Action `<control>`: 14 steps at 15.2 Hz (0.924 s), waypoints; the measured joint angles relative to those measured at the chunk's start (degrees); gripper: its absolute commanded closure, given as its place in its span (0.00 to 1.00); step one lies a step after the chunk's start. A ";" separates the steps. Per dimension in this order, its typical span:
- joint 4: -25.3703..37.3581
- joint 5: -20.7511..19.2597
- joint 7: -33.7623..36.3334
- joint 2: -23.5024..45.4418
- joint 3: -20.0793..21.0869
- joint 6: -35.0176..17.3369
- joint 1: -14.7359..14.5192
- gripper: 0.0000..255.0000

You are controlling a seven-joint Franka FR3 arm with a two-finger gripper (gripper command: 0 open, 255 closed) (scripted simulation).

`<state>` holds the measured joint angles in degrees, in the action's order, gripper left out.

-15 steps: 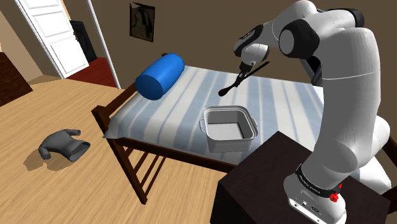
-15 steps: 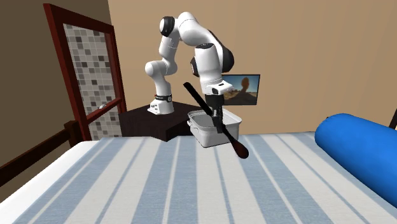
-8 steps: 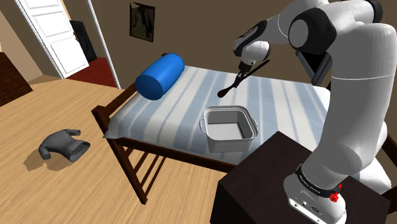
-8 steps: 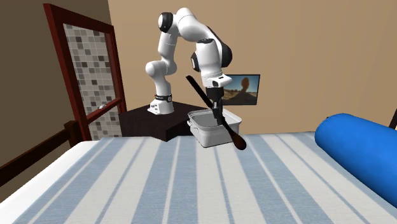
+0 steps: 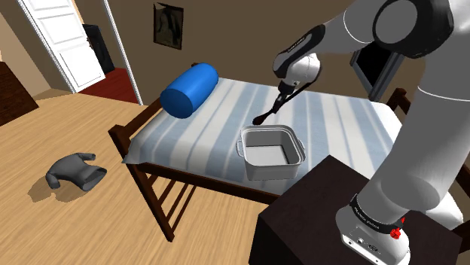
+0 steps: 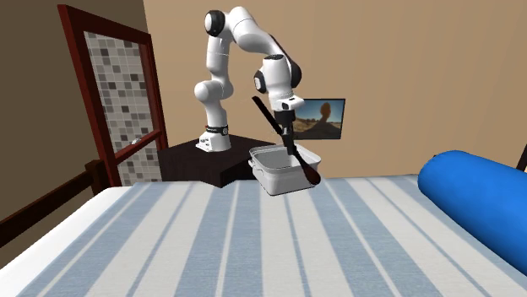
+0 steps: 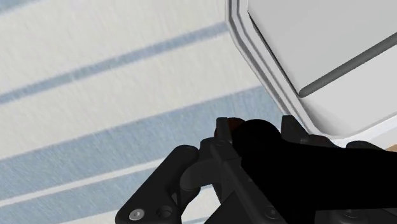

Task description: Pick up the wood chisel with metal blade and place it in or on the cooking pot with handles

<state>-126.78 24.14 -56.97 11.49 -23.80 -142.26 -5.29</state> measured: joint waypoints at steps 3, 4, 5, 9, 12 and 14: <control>-6.00 -2.35 4.23 -4.48 0.57 -2.93 -2.81 1.00; -8.21 -3.34 5.94 -6.21 0.81 -4.00 -3.72 1.00; -10.02 -3.71 6.82 -7.24 1.08 -5.11 -4.26 1.00; -16.72 -8.35 14.98 -13.38 3.10 -7.59 -7.08 1.00; -21.78 -11.24 21.20 -17.35 5.72 -9.65 -8.71 1.00; -23.13 -10.33 21.51 -16.82 6.27 -11.60 -9.40 1.00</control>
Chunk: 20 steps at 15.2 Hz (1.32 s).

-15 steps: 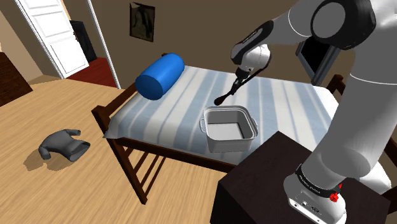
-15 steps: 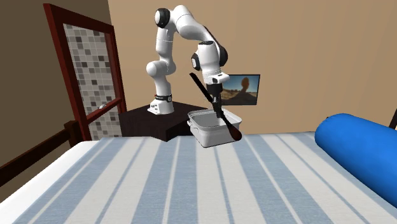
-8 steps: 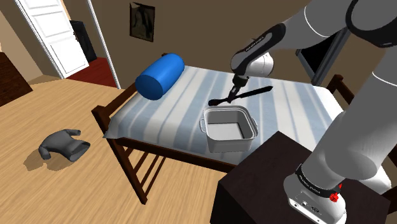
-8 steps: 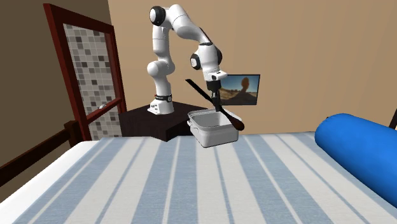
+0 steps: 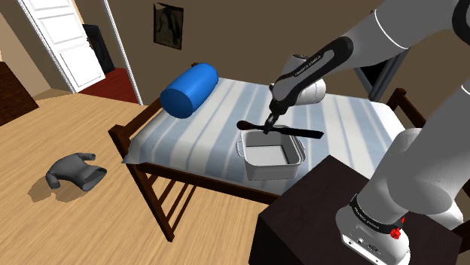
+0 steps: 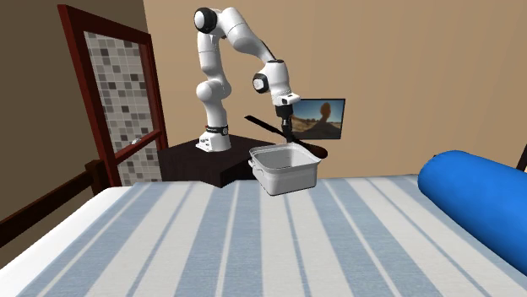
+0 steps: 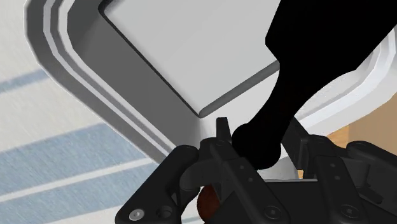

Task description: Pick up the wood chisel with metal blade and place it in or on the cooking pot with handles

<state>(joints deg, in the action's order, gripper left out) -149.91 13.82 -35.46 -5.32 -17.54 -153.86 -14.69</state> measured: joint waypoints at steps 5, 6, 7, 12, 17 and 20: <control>-0.41 4.94 -3.89 3.81 -0.10 -3.72 -1.05 1.00; -0.47 6.19 -4.83 4.64 -0.02 -4.49 -1.26 1.00; -0.45 7.37 -5.73 5.42 0.09 -5.15 -1.41 1.00; 0.07 14.47 -11.36 9.73 1.27 -8.26 -1.58 1.00; 0.08 15.25 -12.09 10.01 1.47 -8.51 -1.49 1.00; 0.09 15.25 -12.09 10.06 1.45 -8.53 -1.47 0.00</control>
